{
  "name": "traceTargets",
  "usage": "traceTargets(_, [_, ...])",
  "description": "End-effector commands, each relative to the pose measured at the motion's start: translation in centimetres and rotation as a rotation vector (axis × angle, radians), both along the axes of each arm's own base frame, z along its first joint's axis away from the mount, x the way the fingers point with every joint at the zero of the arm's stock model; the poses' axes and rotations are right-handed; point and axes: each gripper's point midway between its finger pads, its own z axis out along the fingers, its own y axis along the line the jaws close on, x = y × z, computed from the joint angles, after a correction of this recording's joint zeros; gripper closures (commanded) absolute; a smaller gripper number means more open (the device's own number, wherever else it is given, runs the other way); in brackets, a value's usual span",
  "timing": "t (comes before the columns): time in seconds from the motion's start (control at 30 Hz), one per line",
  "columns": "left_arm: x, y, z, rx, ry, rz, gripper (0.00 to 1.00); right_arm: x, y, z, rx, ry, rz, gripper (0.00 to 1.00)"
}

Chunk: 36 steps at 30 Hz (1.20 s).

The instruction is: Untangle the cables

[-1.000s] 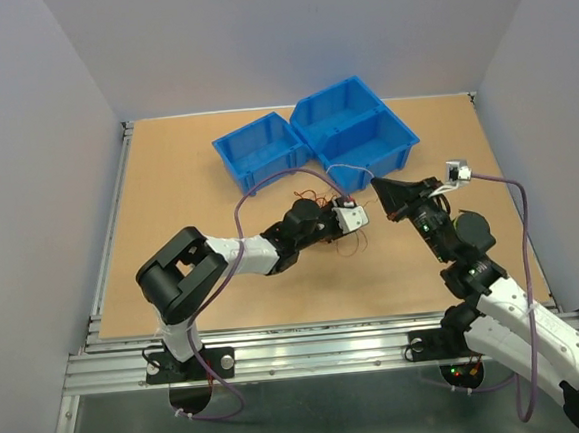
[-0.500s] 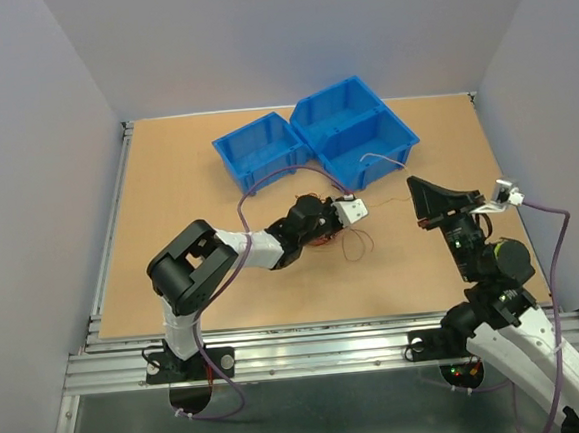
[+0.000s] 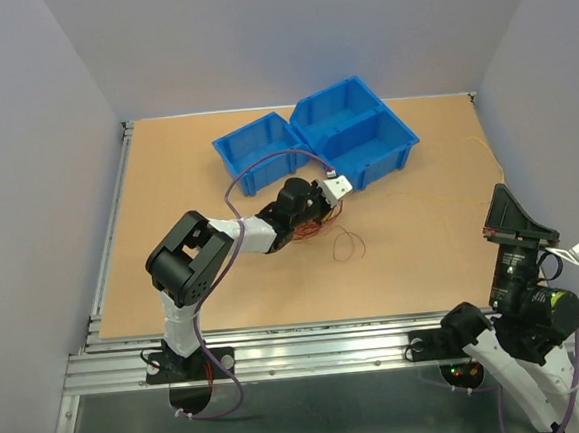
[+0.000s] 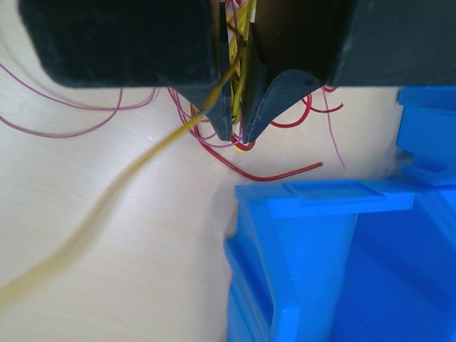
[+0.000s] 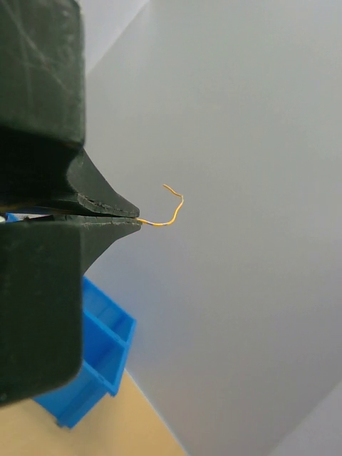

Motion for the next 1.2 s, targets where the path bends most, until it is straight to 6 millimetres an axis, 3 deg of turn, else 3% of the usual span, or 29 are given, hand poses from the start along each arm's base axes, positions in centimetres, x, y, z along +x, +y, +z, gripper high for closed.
traceTargets(0.0, [1.0,-0.4,2.1,-0.074,0.021,-0.007,0.80,1.0,-1.3,-2.0,0.034,0.096,-0.082,0.99])
traceTargets(0.17, [1.2,0.5,3.9,-0.108,-0.012,0.009,0.76,2.7,0.6,-2.4,-0.031,0.142,-0.044,0.99])
traceTargets(0.4, [-1.9,0.6,6.5,-0.155,-0.054,-0.128,0.76,5.4,3.6,-3.5,-0.142,0.225,0.011,1.00])
traceTargets(0.53, [-3.1,0.7,7.4,-0.165,-0.063,-0.174,0.82,8.3,5.6,-5.7,-0.225,0.336,0.025,0.99])
traceTargets(0.63, [-3.6,0.7,7.7,-0.160,-0.071,-0.200,0.95,10.9,7.6,-8.4,-0.300,0.449,0.044,1.00])
traceTargets(0.67, [-3.8,0.8,7.6,-0.156,-0.068,-0.205,0.96,11.5,8.0,-8.6,-0.313,0.468,0.047,0.99])
traceTargets(0.7, [-4.0,0.8,7.6,-0.149,-0.071,-0.221,0.97,12.8,9.0,-10.6,-0.360,0.542,0.059,0.98])
traceTargets(0.73, [-4.2,0.8,7.6,-0.148,-0.070,-0.226,0.99,13.4,9.6,-11.3,-0.386,0.572,0.074,0.96])
traceTargets(0.8, [-4.4,0.8,7.5,-0.143,-0.071,-0.234,0.99,14.4,10.6,-11.9,-0.429,0.631,0.093,0.95])
traceTargets(0.87, [-4.4,0.8,7.5,-0.138,-0.072,-0.239,0.99,15.3,12.0,-13.3,-0.488,0.681,0.135,0.75])
traceTargets(0.9, [-4.4,0.8,7.4,-0.135,-0.073,-0.241,1.00,15.5,13.1,-13.5,-0.528,0.683,0.184,0.53])
traceTargets(0.93, [-4.5,0.8,7.2,-0.131,-0.069,-0.249,1.00,15.5,13.7,-13.7,-0.544,0.681,0.212,0.47])
traceTargets(1.17, [-5.8,0.5,6.3,-0.094,-0.061,-0.340,1.00,15.6,16.7,-14.7,-0.658,0.662,0.359,0.42])
